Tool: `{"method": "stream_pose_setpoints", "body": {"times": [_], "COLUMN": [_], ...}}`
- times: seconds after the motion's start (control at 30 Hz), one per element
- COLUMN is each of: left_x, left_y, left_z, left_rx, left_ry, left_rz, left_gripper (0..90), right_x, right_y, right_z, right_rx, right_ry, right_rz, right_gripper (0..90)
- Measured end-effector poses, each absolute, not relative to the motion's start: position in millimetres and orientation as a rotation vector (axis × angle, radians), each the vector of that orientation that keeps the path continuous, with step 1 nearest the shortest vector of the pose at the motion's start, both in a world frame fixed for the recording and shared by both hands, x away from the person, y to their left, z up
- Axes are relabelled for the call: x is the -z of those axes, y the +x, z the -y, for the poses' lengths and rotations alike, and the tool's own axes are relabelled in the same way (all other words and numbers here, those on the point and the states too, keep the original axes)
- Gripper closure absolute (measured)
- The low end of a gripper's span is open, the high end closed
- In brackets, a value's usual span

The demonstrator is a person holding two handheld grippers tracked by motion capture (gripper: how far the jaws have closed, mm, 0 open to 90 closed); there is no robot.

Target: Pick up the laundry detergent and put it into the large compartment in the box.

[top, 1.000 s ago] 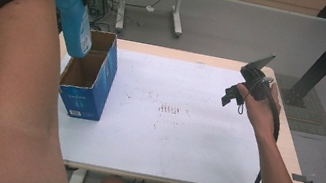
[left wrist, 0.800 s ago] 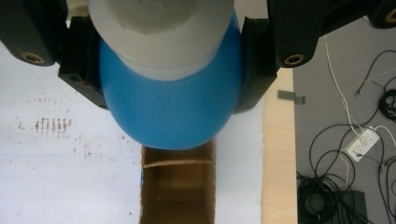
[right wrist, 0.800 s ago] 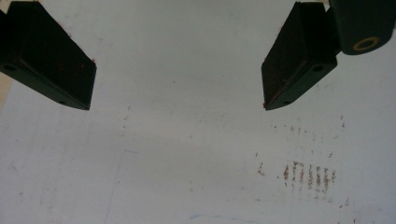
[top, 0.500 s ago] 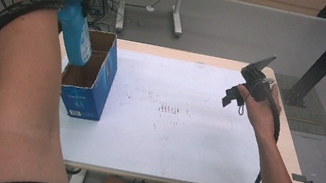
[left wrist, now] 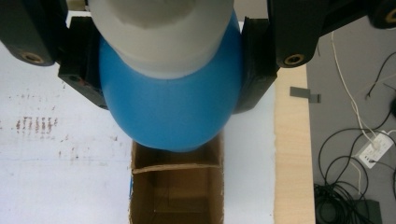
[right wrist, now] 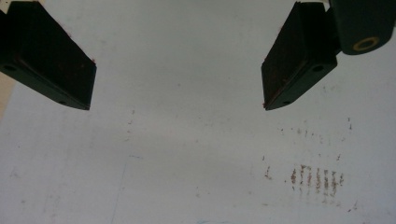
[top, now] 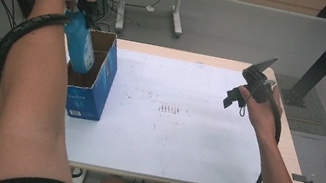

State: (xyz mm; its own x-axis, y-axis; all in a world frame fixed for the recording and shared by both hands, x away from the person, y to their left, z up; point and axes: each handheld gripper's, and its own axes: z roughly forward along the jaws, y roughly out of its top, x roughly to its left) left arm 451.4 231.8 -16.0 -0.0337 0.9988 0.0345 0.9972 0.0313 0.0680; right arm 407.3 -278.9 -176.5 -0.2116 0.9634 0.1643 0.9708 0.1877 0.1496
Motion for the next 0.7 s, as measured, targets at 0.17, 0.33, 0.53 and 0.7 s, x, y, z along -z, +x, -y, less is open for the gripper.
{"method": "stream_pose_setpoints", "body": {"times": [0.17,0.33,0.53,0.7], "left_x": [27.6,40.5,53.6,64.1], "left_y": [451.9,451.9,452.6,451.6], "left_z": [-231.9,-233.0,-233.2,-233.1], "left_rx": [-0.104,-0.094,-0.082,-0.084], "left_ry": [2.180,2.190,2.202,2.205], "left_rz": [-2.239,-2.238,-2.241,-2.238], "left_gripper": [37.8,37.8,37.8,37.8], "right_x": [176.4,175.0,175.2,174.8], "right_y": [406.9,406.7,406.2,406.3], "right_z": [278.3,277.7,276.6,274.8], "right_rx": [0.342,0.341,0.338,0.332], "right_ry": [-1.948,-1.949,-1.951,-1.947], "right_rz": [2.400,2.402,2.405,2.408], "right_gripper": [10.4,10.3,10.4,10.4]}}
